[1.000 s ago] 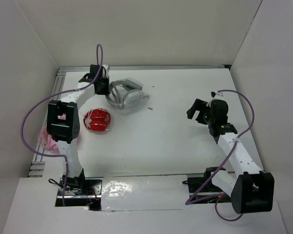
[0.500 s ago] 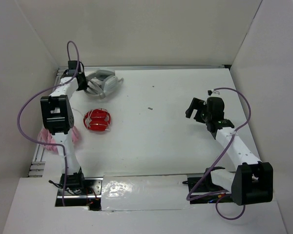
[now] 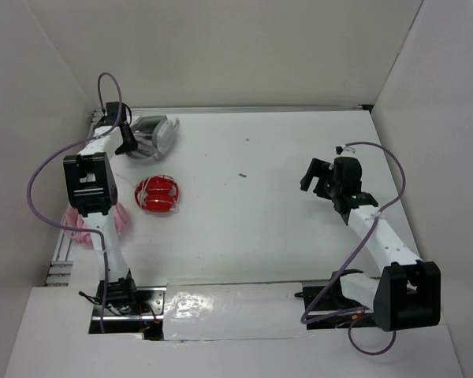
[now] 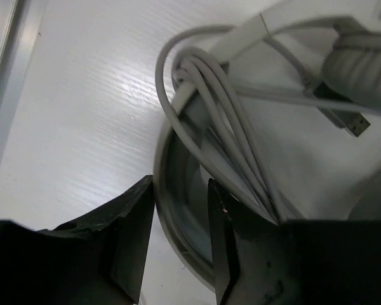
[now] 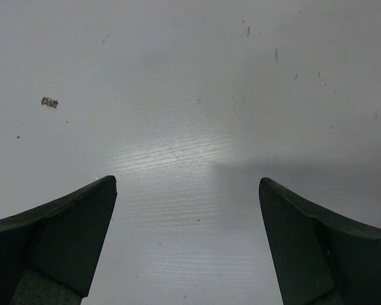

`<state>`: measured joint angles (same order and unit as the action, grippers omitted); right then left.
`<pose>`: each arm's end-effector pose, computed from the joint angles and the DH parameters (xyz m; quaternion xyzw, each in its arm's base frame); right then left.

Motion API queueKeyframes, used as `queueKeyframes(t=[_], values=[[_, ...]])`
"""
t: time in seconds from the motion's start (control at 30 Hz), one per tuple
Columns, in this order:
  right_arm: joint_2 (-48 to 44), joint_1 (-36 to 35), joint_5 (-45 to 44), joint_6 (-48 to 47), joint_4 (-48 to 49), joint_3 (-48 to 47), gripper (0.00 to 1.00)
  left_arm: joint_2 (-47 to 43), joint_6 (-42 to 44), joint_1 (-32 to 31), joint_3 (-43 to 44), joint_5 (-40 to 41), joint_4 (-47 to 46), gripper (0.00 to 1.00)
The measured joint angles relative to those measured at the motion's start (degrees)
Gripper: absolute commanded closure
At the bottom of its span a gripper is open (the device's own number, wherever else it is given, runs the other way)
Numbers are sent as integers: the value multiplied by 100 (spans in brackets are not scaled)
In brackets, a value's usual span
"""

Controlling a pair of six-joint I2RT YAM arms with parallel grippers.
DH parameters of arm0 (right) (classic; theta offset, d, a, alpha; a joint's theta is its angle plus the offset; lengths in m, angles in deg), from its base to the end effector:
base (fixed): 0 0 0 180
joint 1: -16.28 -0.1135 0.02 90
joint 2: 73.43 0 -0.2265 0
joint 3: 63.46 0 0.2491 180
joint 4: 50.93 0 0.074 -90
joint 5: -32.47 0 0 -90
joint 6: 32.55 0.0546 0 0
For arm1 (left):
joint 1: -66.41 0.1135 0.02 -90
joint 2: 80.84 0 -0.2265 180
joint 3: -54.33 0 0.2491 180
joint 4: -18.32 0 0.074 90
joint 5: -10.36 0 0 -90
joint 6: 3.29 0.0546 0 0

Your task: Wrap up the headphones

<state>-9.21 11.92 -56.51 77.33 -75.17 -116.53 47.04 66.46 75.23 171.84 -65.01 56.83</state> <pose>0.2699 0.0216 0.1948 0.1159 0.8810 0.1040 0.4468 0.4796 0.0884 0.1519 -0.2764 0.8877 0.0839 0.3585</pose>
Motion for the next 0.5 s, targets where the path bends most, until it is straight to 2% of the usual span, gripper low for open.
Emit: queueKeyframes(t=[0.03,0.33,0.47,0.5], values=[[0,-2,-4,0,-4,0,0,-22,-9,-7,-42,-20,7,38],[-238,-66,7,-2,-55,0,0,-470,-525,-59,-299,-282,903,29],[-656,-81,131,2,-55,2,0,-1176,-966,-50,-957,-374,1241,19],[-761,-90,144,4,-55,4,0,-1429,-1043,-44,-1178,-431,1300,13]])
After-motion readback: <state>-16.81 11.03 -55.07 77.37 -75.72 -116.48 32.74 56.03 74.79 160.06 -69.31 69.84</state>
